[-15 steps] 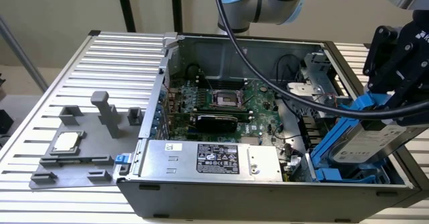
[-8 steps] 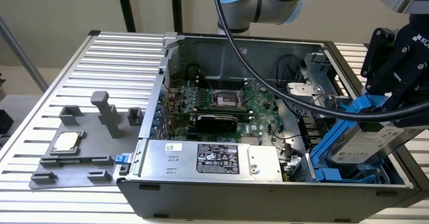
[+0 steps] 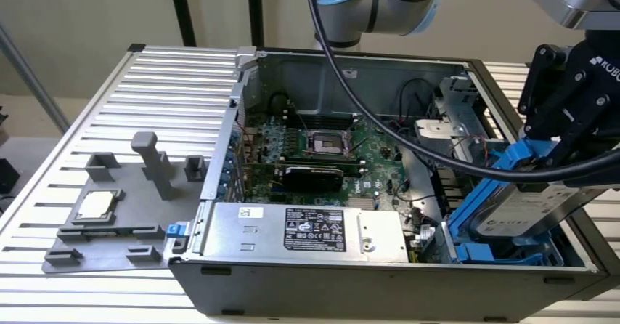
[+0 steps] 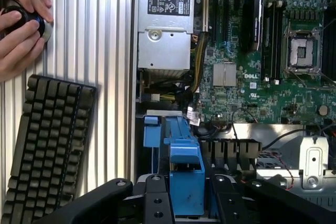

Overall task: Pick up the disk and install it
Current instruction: 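Insert the disk into the insertion slot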

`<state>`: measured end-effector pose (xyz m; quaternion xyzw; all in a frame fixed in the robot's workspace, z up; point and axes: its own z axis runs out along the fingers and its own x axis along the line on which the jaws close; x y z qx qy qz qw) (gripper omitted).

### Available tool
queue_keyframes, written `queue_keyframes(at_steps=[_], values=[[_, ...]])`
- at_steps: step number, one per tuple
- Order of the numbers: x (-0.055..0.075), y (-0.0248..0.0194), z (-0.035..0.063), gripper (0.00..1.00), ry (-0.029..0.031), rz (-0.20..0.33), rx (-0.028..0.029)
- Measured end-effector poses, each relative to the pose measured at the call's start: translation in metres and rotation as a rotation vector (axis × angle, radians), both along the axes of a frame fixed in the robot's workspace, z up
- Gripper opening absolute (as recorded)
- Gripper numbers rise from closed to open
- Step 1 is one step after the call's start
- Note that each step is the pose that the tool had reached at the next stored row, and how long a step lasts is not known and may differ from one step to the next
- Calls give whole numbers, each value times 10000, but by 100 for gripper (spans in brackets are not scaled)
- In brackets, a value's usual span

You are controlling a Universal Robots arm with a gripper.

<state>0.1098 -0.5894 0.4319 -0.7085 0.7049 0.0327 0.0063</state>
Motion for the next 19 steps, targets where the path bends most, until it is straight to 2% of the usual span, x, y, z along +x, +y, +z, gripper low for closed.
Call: queue_keyframes(at_steps=[19], values=[[-2, -2, -155, 33, 0, 42, 254]])
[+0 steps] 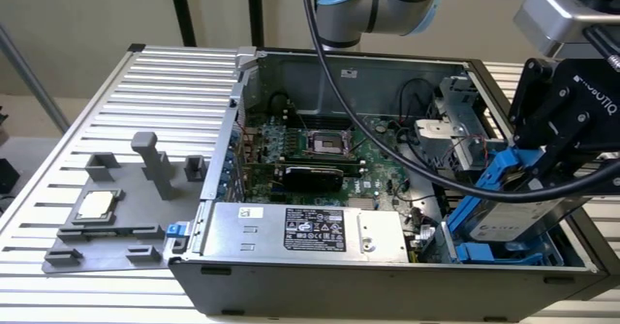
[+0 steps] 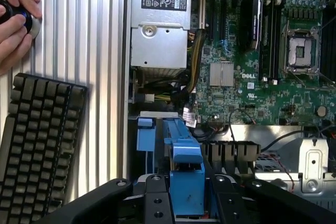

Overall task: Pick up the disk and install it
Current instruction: 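Insert the disk into the insertion slot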

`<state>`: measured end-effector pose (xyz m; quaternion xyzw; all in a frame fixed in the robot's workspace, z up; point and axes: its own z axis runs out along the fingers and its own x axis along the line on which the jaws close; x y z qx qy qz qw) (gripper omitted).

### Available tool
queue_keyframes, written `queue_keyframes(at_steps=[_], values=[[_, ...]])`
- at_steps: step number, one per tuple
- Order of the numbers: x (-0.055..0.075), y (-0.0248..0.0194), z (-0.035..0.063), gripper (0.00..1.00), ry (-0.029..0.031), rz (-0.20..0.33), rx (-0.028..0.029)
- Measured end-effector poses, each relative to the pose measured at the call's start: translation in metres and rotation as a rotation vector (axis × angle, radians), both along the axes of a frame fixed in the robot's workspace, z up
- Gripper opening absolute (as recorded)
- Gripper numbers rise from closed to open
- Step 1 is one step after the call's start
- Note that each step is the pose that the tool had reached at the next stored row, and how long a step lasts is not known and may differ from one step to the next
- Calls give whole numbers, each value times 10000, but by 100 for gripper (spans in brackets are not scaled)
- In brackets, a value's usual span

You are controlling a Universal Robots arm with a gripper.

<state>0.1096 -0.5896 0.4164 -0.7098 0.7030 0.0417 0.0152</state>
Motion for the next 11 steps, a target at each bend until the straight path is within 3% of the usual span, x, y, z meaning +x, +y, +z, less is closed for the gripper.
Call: queue_keyframes(at_steps=[11], values=[[-2, -17, -13, 34, 0, 19, 1]])
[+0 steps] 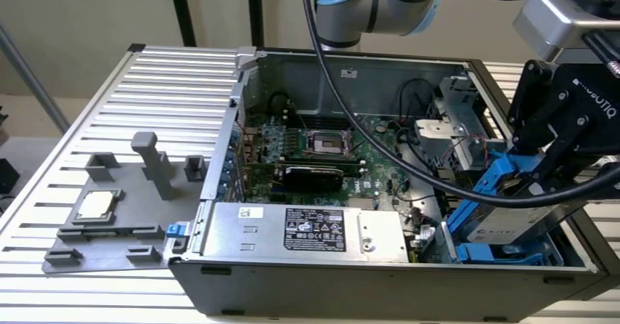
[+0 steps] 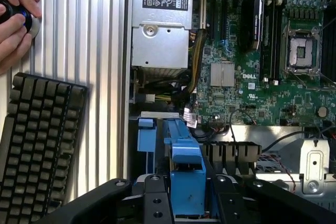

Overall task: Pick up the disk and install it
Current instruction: 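Insert the disk into the insertion slot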

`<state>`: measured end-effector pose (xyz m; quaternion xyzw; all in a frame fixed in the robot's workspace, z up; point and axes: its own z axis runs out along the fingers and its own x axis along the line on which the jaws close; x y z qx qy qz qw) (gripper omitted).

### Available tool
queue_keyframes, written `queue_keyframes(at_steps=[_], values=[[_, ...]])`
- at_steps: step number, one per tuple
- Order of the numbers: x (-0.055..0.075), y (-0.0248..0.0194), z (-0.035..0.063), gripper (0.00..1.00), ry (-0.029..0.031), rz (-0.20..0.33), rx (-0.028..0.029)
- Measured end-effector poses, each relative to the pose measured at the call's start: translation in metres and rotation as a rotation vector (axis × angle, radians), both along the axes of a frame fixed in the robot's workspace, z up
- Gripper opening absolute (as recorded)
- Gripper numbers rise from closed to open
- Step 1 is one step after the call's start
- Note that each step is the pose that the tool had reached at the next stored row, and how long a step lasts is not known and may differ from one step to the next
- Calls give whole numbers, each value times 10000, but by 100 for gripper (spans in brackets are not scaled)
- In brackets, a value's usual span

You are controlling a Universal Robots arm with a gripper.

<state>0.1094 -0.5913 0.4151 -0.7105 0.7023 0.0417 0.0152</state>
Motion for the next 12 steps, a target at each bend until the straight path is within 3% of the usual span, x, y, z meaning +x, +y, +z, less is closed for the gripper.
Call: queue_keyframes(at_steps=[1, 2, 12], values=[[0, -1, -1, 34, 0, 0, 1], [0, -1, -1, 40, 1, 0, 2], [157, -2, -1, 40, 1, 0, 7]])
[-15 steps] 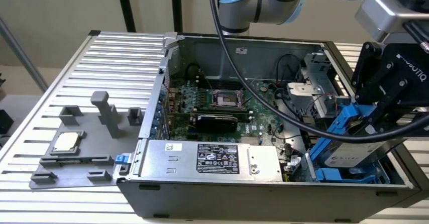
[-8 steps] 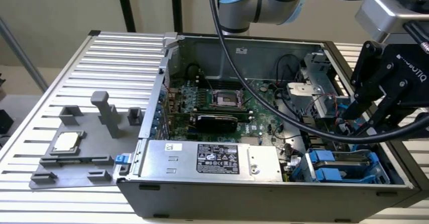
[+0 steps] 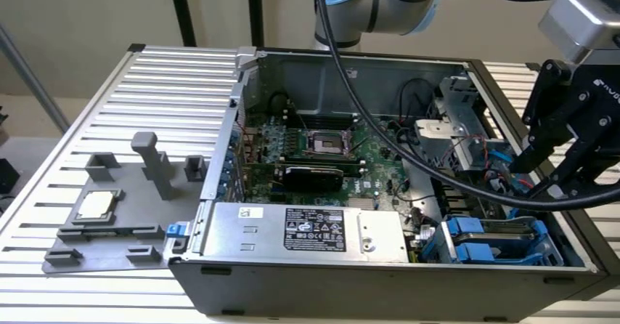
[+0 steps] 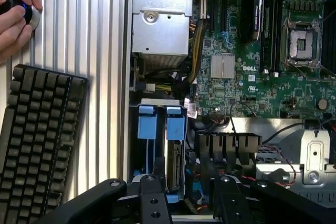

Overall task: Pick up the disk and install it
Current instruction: 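Insert the disk into the insertion slot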

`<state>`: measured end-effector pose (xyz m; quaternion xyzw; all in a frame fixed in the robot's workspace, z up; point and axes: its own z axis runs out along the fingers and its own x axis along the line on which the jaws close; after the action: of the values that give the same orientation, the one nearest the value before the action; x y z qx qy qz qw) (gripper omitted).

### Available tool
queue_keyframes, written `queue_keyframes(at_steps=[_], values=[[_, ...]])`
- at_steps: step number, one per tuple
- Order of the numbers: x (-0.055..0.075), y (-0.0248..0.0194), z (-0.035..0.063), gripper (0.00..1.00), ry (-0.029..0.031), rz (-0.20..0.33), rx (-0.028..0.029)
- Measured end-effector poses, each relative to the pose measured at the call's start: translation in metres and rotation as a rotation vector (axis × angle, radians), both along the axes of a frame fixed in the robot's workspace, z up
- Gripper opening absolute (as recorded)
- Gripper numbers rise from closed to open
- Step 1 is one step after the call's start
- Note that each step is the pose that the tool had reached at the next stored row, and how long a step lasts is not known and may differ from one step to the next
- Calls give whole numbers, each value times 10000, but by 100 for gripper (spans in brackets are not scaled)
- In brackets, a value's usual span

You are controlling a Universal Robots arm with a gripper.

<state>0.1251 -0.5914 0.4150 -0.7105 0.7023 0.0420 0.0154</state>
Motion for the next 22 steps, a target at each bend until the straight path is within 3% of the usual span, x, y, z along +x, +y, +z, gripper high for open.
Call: queue_keyframes(at_steps=[8, 10, 11, 13, 18, 20, 22], values=[[-1, -1, 0, 38, -1, 0, 1], [-9, 0, -1, 25, -7, -1, 2], [-14, 2, 0, 25, -10, 0, -2], [-23, 6, -1, 14, -13, 0, -7], [-36, 20, -1, 11, -17, 1, -21], [-37, 82, -1, 11, -17, 0, -21], [-37, 83, -1, 11, -17, 0, -21]])
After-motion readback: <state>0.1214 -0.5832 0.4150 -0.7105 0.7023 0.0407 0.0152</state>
